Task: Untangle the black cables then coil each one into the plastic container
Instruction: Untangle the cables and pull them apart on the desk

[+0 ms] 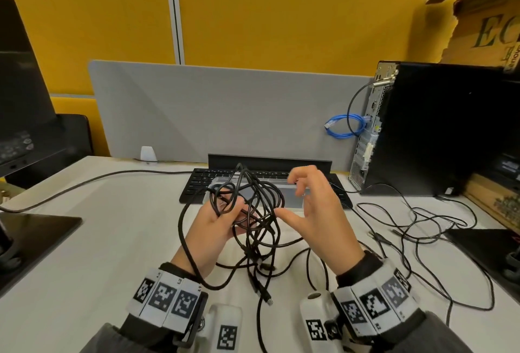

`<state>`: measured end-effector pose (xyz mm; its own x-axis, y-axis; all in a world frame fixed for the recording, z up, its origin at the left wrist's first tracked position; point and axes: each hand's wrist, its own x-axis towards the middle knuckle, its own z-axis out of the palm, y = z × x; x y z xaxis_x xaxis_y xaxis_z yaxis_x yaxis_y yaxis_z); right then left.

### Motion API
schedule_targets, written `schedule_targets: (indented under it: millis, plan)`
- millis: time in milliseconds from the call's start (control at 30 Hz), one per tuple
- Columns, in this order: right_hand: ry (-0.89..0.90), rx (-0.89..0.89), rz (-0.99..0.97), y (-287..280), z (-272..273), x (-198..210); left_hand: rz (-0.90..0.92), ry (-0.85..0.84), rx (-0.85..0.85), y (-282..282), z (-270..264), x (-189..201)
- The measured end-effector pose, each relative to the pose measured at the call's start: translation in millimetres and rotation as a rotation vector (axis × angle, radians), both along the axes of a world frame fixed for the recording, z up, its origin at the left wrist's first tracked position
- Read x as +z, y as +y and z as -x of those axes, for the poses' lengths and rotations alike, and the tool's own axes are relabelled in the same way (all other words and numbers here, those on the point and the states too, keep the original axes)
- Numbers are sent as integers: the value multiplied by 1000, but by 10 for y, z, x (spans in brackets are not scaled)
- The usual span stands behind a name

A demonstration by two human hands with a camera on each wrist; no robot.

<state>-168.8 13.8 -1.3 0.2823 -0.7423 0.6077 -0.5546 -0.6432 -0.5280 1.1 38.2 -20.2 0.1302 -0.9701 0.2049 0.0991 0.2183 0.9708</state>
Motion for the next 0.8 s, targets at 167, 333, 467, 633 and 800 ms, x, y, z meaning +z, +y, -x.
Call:
schedule_targets:
  millis: [167, 333, 467, 633, 800]
  plan:
    - [291, -4, 66, 53, -44, -29, 60, -2, -64, 36, 6, 30]
    - [281, 29, 137, 69, -43, -21, 51, -2, -117, 65, -16, 66]
    - [-123, 144, 63, 62, -38, 20, 51, -108, -109, 53, -40, 53]
    - [-573, 96, -54, 46, 21, 103, 74, -381, -130, 59, 20, 38]
    - [-849, 16, -168, -4, 84, 74, 91, -431, -121, 49, -9, 65]
